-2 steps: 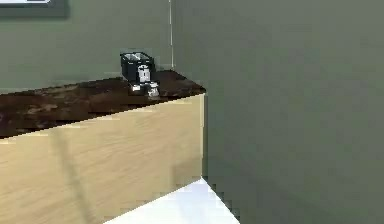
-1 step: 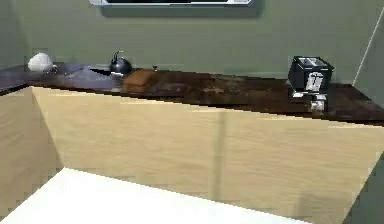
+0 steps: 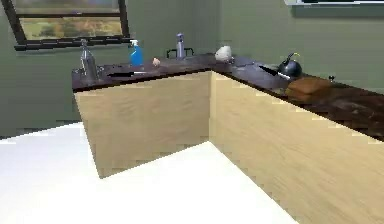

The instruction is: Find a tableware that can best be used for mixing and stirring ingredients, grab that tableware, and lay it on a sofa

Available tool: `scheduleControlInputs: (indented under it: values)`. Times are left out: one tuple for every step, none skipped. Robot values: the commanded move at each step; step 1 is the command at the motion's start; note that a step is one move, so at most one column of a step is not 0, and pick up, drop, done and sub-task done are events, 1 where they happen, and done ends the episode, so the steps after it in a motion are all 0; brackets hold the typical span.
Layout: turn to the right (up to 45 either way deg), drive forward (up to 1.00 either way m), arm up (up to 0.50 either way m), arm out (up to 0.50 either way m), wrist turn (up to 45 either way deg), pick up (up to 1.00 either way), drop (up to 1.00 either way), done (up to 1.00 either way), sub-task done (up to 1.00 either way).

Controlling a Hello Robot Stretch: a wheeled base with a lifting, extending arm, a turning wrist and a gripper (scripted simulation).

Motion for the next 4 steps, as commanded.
scheduleControlInputs:
  values:
    - [-45.0, 0.00, 0.00, 0.00, 0.0, 0.00, 0.00, 0.00, 0.00]
    - [-36.0, 0.00, 0.00, 0.00, 0.0, 0.00, 0.00, 0.00, 0.00]
    - [0.0, 0.75, 0.00, 0.00, 0.0, 0.00, 0.00, 0.00, 0.00]
    - [-45.0, 0.00, 0.00, 0.00, 0.0, 0.00, 0.00, 0.00, 0.00]
